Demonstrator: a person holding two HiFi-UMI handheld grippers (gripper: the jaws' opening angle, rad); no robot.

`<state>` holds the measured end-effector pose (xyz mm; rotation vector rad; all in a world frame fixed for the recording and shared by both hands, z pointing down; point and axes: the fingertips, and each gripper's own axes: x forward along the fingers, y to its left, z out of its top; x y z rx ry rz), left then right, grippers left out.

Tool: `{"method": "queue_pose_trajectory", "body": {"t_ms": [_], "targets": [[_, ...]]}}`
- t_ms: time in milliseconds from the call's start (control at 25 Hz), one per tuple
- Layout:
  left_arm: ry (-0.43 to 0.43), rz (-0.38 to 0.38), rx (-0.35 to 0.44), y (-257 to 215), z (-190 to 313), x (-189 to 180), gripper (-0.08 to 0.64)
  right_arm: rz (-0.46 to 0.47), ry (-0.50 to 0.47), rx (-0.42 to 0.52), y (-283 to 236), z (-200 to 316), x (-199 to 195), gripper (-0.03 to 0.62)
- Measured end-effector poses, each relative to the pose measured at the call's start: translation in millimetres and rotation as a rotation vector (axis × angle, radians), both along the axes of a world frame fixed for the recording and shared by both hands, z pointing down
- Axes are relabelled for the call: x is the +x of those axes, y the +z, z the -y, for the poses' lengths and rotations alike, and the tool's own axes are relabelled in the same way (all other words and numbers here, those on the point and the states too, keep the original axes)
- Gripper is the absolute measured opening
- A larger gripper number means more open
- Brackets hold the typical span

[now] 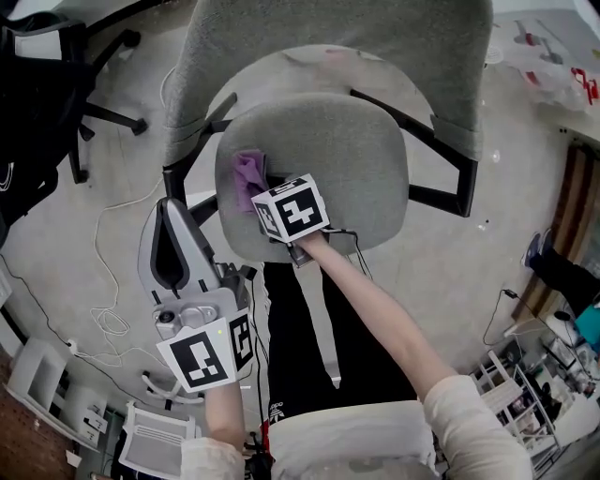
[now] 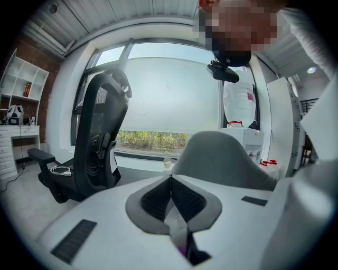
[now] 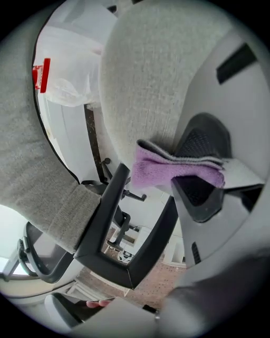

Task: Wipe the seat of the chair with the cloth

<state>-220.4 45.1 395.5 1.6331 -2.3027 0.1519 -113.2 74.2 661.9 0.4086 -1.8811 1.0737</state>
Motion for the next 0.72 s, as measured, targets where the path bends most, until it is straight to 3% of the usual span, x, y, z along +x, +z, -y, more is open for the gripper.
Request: {"method": "queue_pose_trajectory", "body": {"t_ms": [400,720], "targets": [[0.080,-0.017,0.011,-6,20,40,0.012,-0.101,0.061,0.042,2,42,110,0.092],[0.129,-0.008,0.007,-9,27,57,0.012,-0.274,0.099,0.143,-2,75,197,0.092]]}}
